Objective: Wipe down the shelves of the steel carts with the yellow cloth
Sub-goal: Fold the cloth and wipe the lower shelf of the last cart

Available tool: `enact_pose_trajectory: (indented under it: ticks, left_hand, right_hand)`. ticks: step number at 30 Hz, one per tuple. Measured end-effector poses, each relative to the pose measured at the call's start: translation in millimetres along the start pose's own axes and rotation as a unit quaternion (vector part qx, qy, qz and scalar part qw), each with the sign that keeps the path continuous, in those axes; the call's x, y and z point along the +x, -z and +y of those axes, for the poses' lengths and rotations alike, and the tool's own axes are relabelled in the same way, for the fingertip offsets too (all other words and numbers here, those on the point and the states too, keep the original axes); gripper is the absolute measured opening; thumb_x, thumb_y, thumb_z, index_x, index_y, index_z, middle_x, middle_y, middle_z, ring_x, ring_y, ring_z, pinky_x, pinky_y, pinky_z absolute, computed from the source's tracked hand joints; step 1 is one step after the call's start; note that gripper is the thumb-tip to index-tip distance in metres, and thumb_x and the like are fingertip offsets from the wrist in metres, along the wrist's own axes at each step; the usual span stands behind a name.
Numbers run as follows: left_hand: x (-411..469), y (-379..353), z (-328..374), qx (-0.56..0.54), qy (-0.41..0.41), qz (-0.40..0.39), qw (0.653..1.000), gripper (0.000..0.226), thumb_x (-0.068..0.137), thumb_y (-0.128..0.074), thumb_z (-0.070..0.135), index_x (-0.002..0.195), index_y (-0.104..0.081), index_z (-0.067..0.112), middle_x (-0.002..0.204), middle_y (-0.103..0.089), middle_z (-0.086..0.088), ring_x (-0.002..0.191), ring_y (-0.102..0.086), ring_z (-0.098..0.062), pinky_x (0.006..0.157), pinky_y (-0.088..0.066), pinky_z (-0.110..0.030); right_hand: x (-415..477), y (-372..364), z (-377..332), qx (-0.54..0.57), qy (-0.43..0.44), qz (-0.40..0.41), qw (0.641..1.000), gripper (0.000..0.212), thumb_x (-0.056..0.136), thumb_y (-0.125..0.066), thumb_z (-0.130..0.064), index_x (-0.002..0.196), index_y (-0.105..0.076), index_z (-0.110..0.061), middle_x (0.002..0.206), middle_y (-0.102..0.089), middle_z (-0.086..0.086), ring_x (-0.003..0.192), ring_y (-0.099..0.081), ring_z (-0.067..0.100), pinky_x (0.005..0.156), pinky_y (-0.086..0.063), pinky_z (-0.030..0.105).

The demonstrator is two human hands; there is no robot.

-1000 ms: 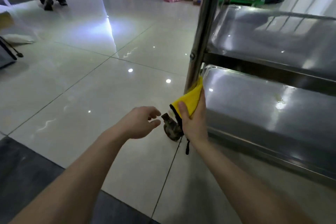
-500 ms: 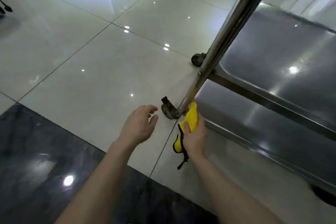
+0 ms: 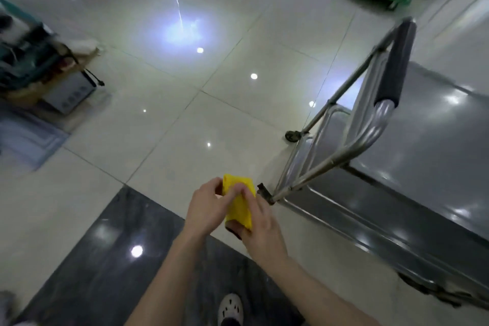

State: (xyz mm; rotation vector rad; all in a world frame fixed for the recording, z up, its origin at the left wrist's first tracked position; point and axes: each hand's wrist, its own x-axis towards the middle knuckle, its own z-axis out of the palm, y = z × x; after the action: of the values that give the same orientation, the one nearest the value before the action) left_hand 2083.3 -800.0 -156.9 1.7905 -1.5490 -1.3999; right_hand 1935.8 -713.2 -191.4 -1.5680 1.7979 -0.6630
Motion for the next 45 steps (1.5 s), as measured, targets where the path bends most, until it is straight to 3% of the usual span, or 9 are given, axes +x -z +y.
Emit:
enact_pose_trajectory:
  ticks: [3,6,9,13,19,24,27,31,45]
  left_hand:
    - [12,50,65,0.027,-0.050,0.034,0.998,0.031,0.095,-0.067,0.048,0.082,-0.065,0.020,0.074,-0.067,0.008,0.073,-0.063,-0.013,0.066,-0.053,-0.042]
    - [36,91,116,0.066,-0.104,0.031,0.992,0.023,0.100,-0.065,0.034,0.080,-0.056,0.028,0.069,-0.059,0.014,0.068,-0.056,-0.004,0.059,-0.039,-0.031]
    - [70,124,162,0.081,-0.150,0.022,0.985,0.008,0.099,-0.064,0.035,0.093,-0.061,0.030,0.080,-0.061,0.009,0.076,-0.057,-0.005,0.064,-0.044,-0.033]
    - [134,154,219,0.103,-0.209,0.009,0.972,0.016,0.092,-0.060,0.047,0.101,-0.065,0.036,0.090,-0.066,0.020,0.089,-0.060,0.001,0.066,-0.045,-0.028]
    - [262,179,286,0.180,-0.255,-0.046,0.949,0.007,0.105,-0.067,0.036,0.105,-0.067,0.043,0.101,-0.070,0.021,0.098,-0.064,-0.001,0.076,-0.052,-0.027]
    - [369,174,358,0.195,-0.286,-0.098,0.933,0.005,0.105,-0.066,0.042,0.109,-0.067,0.043,0.105,-0.072,0.017,0.104,-0.066,-0.004,0.082,-0.055,-0.028]
    - [437,159,403,0.193,-0.300,-0.119,0.927,0.006,0.105,-0.066,0.040,0.107,-0.067,0.045,0.106,-0.072,0.018,0.104,-0.064,-0.003,0.081,-0.052,-0.025]
    - [535,120,463,0.183,-0.317,-0.144,0.919,0.012,0.104,-0.069,0.037,0.102,-0.067,0.049,0.107,-0.071,0.019,0.099,-0.065,0.000,0.075,-0.050,-0.021]
    - [751,-175,724,0.253,-0.444,-0.395,0.764,0.008,0.101,-0.074,0.036,0.096,-0.069,0.040,0.090,-0.075,0.018,0.086,-0.071,0.000,0.072,-0.052,-0.018]
  right_hand:
    - [27,37,-57,0.036,0.040,-0.009,0.998,0.089,0.096,-0.063,-0.069,0.167,-0.010,-0.054,0.162,-0.034,-0.020,0.137,-0.045,0.001,0.106,-0.046,0.024]
    - [64,69,-85,0.081,0.034,0.035,0.996,0.061,0.111,-0.042,-0.055,0.166,-0.016,-0.050,0.164,-0.029,-0.026,0.141,-0.039,-0.011,0.112,-0.040,0.018]
    - [112,98,-93,0.057,-0.027,0.113,0.992,0.052,0.112,-0.052,-0.026,0.161,-0.037,-0.028,0.160,-0.041,-0.008,0.139,-0.050,0.010,0.115,-0.046,0.032]
    - [197,127,-94,0.053,-0.058,0.123,0.989,0.063,0.106,-0.064,-0.019,0.163,-0.037,-0.019,0.162,-0.039,0.000,0.145,-0.046,0.022,0.118,-0.038,0.029]
    - [358,166,-93,0.062,-0.023,0.097,0.993,0.095,0.101,-0.069,-0.022,0.172,-0.007,-0.028,0.179,-0.010,-0.008,0.165,0.000,0.014,0.130,-0.013,0.037]
    - [467,219,-76,-0.029,-0.093,0.051,0.994,0.036,0.105,-0.061,-0.029,0.140,-0.063,-0.021,0.146,-0.059,0.002,0.152,-0.035,0.025,0.125,-0.027,0.045]
    - [508,262,-64,0.013,-0.139,0.074,0.988,0.022,0.103,-0.057,-0.028,0.120,-0.065,-0.016,0.122,-0.064,0.003,0.118,-0.057,0.026,0.099,-0.047,0.041]
    - [558,322,-38,0.050,-0.183,0.152,0.970,0.007,0.104,-0.049,-0.026,0.108,-0.052,-0.022,0.089,-0.064,0.000,0.079,-0.061,0.023,0.062,-0.044,0.035]
    - [645,507,75,0.059,-0.363,0.506,0.780,0.014,0.108,-0.054,-0.029,0.120,-0.059,-0.025,0.084,-0.065,-0.006,0.077,-0.064,0.020,0.069,-0.051,0.038]
